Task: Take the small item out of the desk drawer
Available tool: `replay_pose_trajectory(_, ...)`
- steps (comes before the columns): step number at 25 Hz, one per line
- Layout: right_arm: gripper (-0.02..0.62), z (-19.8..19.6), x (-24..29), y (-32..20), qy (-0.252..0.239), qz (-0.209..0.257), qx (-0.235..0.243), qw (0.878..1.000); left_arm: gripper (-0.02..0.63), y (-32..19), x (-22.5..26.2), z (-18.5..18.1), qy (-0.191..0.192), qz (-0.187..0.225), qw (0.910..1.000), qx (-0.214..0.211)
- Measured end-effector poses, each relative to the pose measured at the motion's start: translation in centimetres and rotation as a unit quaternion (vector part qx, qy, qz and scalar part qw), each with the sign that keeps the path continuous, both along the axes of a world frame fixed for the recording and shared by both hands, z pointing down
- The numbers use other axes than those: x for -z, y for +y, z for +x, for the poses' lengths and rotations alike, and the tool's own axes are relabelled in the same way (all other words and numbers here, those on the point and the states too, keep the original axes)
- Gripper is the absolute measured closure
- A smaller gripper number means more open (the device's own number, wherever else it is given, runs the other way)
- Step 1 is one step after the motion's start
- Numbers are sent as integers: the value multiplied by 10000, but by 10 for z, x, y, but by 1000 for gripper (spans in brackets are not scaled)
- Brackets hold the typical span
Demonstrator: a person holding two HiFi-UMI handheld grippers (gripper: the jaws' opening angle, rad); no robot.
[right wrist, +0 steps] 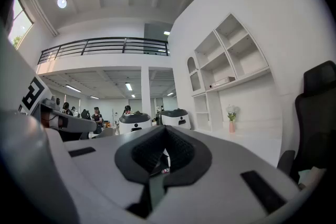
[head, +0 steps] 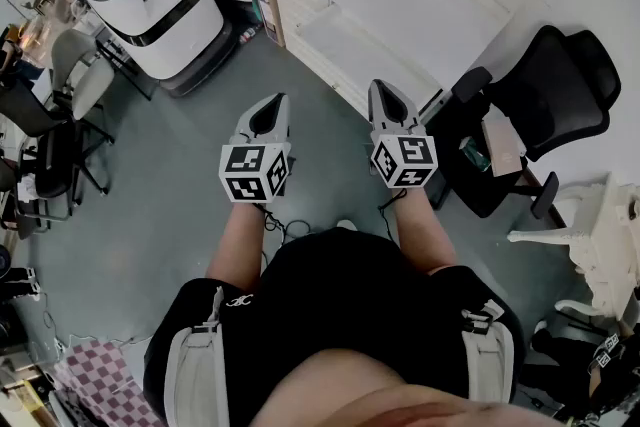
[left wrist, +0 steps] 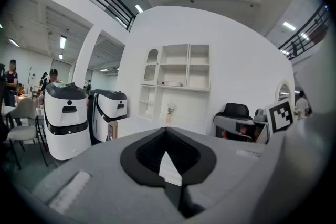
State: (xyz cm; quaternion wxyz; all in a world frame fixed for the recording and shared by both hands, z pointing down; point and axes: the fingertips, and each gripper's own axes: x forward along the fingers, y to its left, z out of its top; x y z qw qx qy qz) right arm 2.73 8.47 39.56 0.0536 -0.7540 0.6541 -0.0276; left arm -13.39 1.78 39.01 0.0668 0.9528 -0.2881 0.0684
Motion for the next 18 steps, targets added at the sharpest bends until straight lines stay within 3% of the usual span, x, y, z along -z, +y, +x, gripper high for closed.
replay_pose_trajectory(7,598,3,-2,20,-221,59,-37,9997,594,21,2,-1,88,39,10000,-13)
replay_pose_trajectory(18,598,-24,2,29,10,72,-56,10000,594,32,6,-21,158,197,9996,-162)
